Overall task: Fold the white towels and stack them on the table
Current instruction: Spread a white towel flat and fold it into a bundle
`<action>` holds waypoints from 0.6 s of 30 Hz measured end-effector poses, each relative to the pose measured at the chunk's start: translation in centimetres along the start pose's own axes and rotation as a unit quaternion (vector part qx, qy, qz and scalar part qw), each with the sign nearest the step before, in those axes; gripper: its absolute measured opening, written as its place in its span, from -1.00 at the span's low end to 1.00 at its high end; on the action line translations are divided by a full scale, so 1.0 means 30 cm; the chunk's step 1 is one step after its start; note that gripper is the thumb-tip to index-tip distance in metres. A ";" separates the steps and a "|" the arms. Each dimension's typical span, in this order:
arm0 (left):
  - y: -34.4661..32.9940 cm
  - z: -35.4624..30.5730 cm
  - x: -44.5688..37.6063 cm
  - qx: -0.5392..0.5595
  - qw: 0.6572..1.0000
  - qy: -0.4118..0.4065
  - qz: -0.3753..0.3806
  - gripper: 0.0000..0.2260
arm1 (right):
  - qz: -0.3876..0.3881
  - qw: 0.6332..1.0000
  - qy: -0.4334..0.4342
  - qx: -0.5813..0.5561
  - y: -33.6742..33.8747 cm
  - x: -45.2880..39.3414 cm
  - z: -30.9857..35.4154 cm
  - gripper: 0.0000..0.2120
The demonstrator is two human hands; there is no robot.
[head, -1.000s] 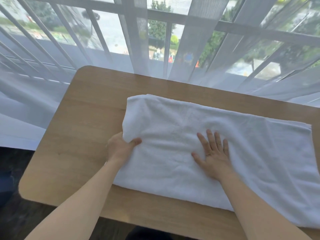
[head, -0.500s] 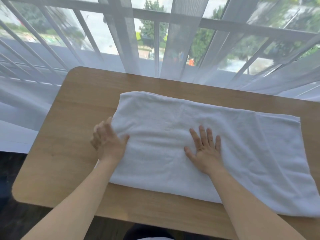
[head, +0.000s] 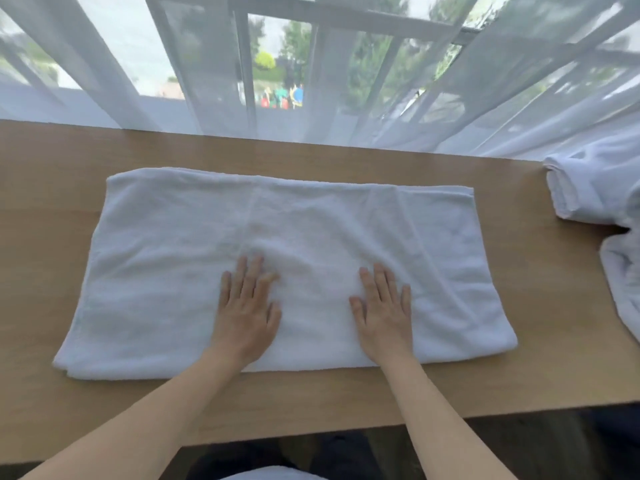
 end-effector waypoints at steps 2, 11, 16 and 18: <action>-0.096 -0.139 -0.014 -0.010 0.997 -0.064 0.037 -0.49 | -0.011 0.999 -0.039 -0.011 0.007 0.028 -0.112 -0.43; -0.463 -0.596 -0.131 -0.066 0.984 -0.099 0.134 -0.41 | -0.063 0.937 -0.313 -0.141 0.064 0.063 -0.674 -0.48; -0.555 -0.753 -0.258 -0.052 0.990 -0.062 0.116 -0.38 | -0.073 0.915 -0.329 -0.221 0.081 -0.019 -0.785 -0.42; -0.578 -0.790 -0.283 -0.046 0.992 -0.053 0.101 -0.39 | -0.067 0.891 -0.330 -0.305 0.074 -0.052 -0.806 -0.40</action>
Point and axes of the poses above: each hand's wrist, its own x-axis away from the middle knuckle, its own y-axis out of the back of the hand, z = x × y, the point moved 8 cm from there along -x, towards the middle knuckle, and after that the axes turned 10 degrees about x, right-handed, at the moved point
